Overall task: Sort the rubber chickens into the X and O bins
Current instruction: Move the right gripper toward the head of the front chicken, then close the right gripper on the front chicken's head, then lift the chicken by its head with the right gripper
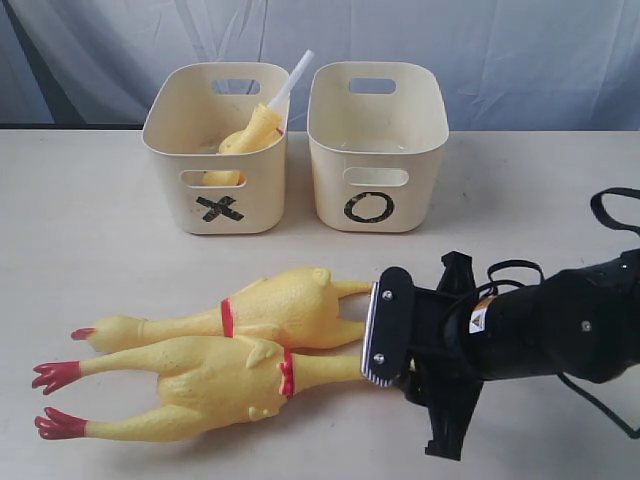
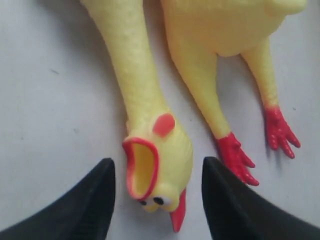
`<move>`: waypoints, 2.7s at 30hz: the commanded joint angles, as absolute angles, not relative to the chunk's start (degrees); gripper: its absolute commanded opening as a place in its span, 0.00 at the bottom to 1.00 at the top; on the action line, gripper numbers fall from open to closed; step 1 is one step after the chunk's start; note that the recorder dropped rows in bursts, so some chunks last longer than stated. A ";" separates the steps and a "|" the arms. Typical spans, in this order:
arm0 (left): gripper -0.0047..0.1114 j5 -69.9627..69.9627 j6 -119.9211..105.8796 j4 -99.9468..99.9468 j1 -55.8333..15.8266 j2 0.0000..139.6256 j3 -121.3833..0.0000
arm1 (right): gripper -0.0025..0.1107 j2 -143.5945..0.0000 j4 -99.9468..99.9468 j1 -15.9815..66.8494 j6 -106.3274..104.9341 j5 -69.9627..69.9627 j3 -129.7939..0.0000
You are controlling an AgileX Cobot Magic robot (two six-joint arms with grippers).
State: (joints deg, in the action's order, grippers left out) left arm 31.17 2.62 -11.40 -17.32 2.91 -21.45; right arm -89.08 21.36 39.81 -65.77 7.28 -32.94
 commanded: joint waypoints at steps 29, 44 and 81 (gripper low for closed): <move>0.04 31.24 3.29 -11.16 -17.26 2.61 -21.18 | 0.36 -100.20 22.30 40.09 -65.89 4.87 -38.58; 0.04 31.24 3.29 -11.16 -17.26 2.61 -21.18 | 0.01 -100.20 22.30 40.09 -65.89 5.37 -38.58; 0.04 31.57 3.29 -11.36 -17.26 2.61 -21.18 | 0.01 -80.59 38.46 39.98 -37.22 26.21 -38.58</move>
State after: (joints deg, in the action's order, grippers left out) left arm 31.58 2.98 -11.41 -17.32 2.91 -21.45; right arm -81.40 37.68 40.20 -39.23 26.63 -38.60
